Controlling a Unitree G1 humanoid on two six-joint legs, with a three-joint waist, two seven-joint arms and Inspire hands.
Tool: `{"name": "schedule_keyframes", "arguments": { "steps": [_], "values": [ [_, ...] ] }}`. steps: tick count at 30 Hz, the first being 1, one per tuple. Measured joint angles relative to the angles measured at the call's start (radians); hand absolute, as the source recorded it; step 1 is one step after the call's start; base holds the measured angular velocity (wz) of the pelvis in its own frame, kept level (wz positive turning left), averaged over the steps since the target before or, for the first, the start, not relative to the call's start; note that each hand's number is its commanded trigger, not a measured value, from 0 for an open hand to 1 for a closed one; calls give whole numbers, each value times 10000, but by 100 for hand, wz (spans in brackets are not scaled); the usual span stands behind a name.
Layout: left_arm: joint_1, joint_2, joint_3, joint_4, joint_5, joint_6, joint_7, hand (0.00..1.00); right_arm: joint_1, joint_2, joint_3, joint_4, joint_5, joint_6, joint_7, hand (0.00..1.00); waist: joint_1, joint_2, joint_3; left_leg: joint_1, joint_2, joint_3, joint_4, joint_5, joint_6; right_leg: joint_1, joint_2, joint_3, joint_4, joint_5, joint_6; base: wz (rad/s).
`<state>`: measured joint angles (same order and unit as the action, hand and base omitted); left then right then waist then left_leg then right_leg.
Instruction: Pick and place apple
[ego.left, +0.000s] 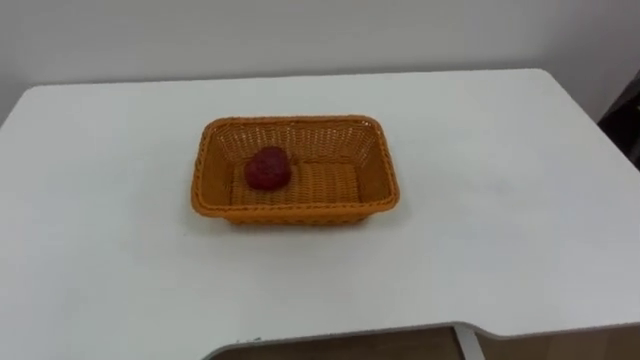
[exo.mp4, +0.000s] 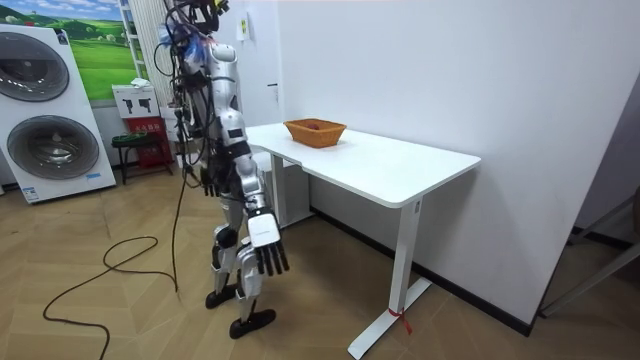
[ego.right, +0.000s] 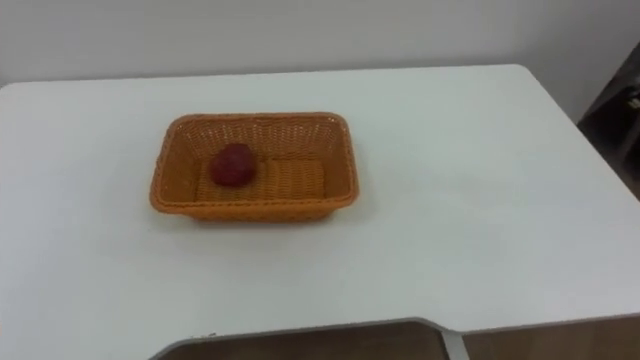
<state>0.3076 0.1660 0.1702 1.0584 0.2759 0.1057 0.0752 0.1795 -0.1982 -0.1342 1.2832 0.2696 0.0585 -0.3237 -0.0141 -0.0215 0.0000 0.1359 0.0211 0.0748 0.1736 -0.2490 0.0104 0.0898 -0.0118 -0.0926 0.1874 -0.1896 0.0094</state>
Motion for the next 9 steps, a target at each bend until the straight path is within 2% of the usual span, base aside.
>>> {"name": "schedule_keyframes", "arguments": {
  "steps": [2,6,9],
  "values": [
    [-89,-3,-572,19,-2,-25,-6,0,-430,41,575,1,-720,-26,548,0,57,105,69,5,-1,5,47,0,-1,46,3,-1,-26,0,-1,0],
    [-212,-66,-776,41,13,3,-5,0,-480,54,1485,-107,-1510,-34,1178,0,241,128,81,3,-5,-56,41,-1,-1,131,-11,-133,-157,-7,-7,9],
    [-211,-166,-783,81,7,213,-1,0,-427,54,2030,-161,-2326,36,1530,0,375,109,76,-20,-17,-111,40,-1,-1,110,-29,-196,-174,-19,-6,7]
  ]
}}
